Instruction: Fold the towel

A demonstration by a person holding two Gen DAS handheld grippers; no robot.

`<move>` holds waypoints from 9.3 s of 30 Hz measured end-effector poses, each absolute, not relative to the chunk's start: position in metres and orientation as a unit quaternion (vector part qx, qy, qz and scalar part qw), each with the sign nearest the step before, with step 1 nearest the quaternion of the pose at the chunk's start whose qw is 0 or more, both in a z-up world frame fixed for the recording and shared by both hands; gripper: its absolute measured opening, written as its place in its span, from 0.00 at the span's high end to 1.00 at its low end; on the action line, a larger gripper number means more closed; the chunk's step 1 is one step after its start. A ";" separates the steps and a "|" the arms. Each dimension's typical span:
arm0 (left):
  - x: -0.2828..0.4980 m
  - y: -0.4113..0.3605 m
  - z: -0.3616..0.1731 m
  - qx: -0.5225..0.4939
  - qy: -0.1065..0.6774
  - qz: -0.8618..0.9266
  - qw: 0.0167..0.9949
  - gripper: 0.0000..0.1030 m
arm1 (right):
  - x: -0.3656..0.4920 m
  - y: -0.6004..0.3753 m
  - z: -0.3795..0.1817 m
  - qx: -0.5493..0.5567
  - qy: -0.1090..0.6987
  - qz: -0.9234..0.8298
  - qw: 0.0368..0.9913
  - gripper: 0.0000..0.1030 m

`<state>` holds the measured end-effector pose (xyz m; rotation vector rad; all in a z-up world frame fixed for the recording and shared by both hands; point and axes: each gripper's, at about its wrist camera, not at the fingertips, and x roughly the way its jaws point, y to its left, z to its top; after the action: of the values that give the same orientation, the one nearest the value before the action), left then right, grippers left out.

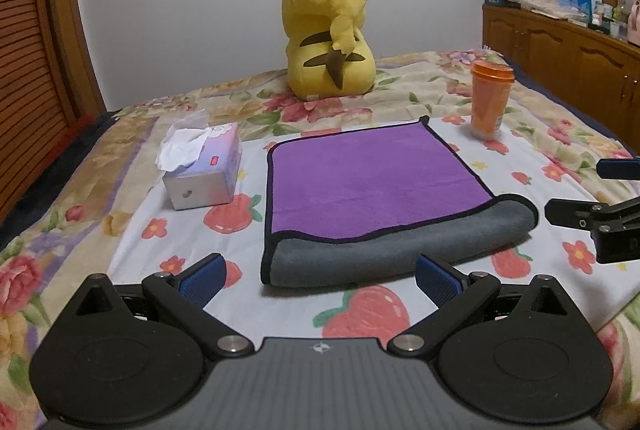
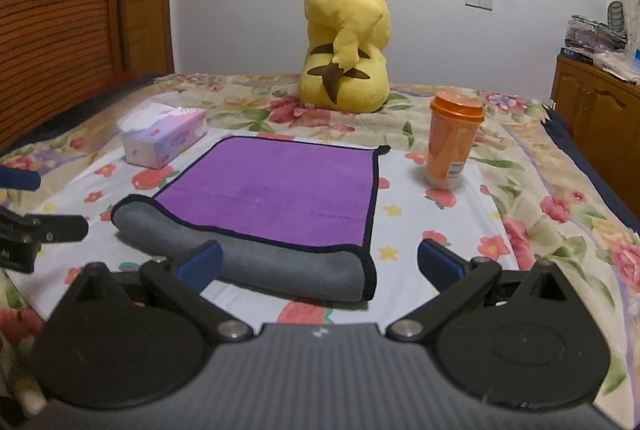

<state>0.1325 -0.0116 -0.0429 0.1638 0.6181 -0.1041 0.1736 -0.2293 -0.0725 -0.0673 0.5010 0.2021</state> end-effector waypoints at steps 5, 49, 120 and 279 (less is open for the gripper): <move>0.149 -0.006 -0.048 0.076 0.311 -0.048 0.946 0.00 | 0.187 -0.229 -0.078 -0.037 0.257 0.096 0.961 0.00; 0.234 0.042 -0.084 -0.002 0.382 -0.057 0.922 0.24 | 0.273 -0.252 -0.121 0.014 0.374 0.130 0.918 0.15; 0.240 0.033 -0.048 -0.005 0.311 -0.117 0.943 0.94 | 0.289 -0.275 -0.096 0.047 0.310 0.184 0.932 0.96; 0.219 0.002 0.021 0.079 0.286 -0.076 0.952 0.00 | 0.278 -0.258 -0.029 -0.009 0.235 0.119 0.965 0.00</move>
<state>0.2194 0.0022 0.0207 0.1596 0.5807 -0.1538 0.2782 -0.2581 -0.0286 -0.0188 0.4762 0.2405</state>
